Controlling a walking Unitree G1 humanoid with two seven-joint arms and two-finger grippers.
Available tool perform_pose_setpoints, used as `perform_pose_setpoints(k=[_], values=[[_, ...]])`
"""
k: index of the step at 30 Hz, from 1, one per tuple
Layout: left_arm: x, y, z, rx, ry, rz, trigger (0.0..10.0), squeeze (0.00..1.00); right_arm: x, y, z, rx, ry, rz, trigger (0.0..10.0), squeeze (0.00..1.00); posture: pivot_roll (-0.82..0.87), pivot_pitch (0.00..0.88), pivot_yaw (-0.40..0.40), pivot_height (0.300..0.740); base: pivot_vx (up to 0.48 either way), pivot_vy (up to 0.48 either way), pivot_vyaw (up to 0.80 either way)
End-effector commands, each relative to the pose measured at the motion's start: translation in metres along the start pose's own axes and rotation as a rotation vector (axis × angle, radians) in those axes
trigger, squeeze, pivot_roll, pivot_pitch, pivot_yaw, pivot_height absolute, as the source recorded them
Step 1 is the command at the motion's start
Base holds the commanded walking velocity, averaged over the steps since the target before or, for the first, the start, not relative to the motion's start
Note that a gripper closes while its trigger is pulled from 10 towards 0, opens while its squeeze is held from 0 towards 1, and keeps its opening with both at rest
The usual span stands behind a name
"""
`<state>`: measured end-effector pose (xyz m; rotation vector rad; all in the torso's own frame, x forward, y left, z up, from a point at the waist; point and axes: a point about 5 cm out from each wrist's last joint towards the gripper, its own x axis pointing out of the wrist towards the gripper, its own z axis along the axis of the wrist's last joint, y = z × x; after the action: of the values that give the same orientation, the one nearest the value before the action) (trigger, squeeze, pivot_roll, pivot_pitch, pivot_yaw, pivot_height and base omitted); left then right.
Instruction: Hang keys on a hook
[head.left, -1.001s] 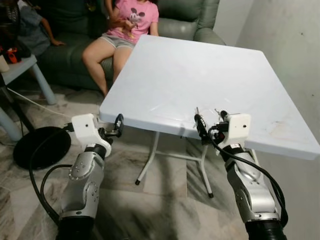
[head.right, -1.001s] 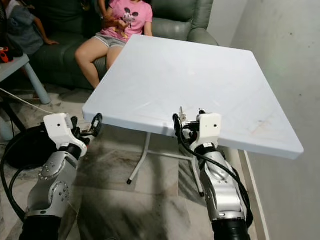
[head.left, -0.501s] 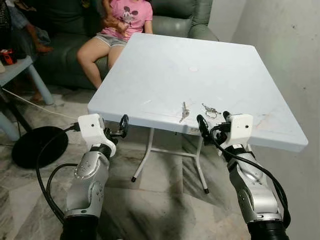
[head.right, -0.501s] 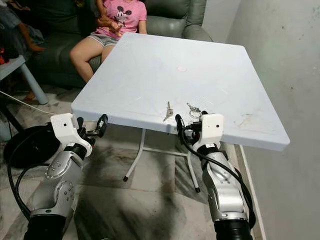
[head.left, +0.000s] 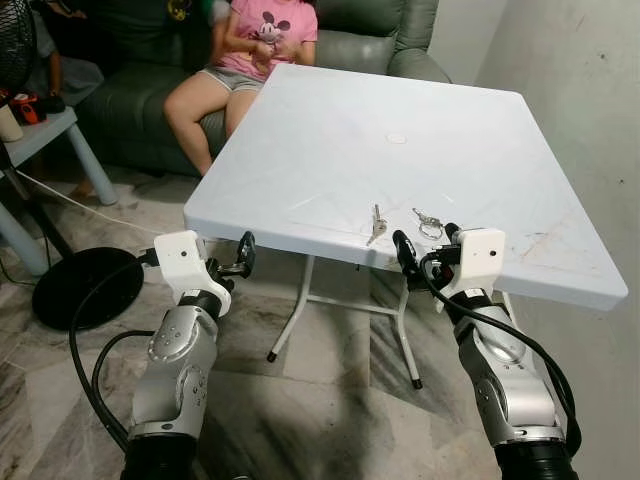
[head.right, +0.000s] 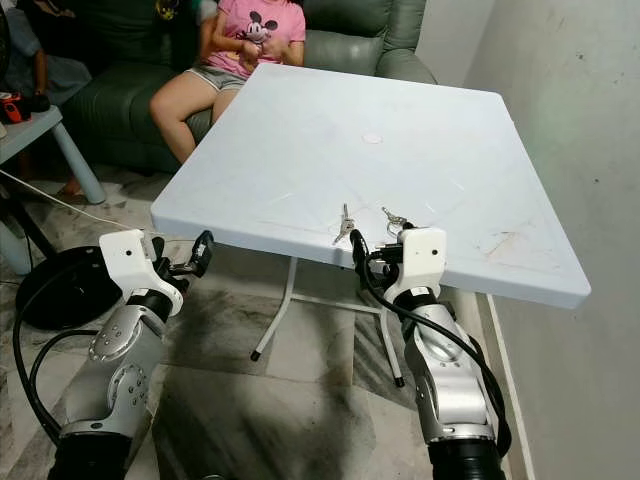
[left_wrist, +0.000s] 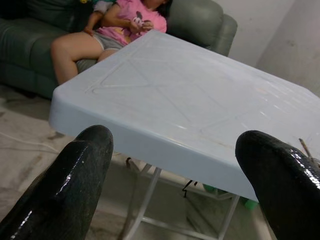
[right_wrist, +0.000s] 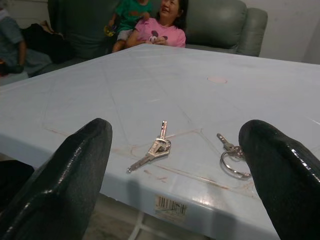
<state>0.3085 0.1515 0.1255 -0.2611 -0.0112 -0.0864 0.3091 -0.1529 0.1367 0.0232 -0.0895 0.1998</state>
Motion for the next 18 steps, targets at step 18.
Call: perform_pose_setpoints(k=[18], values=[[-0.0002, -0.0057, 0.0029, 0.015, -0.018, -0.009, 10.0, 0.00, 0.0007, -0.0008, 0.0022, -0.019, 0.006, 0.012, 10.0, 0.00, 0.05, 0.056, -0.075, 0.732, 0.413, 0.000, 0.00]])
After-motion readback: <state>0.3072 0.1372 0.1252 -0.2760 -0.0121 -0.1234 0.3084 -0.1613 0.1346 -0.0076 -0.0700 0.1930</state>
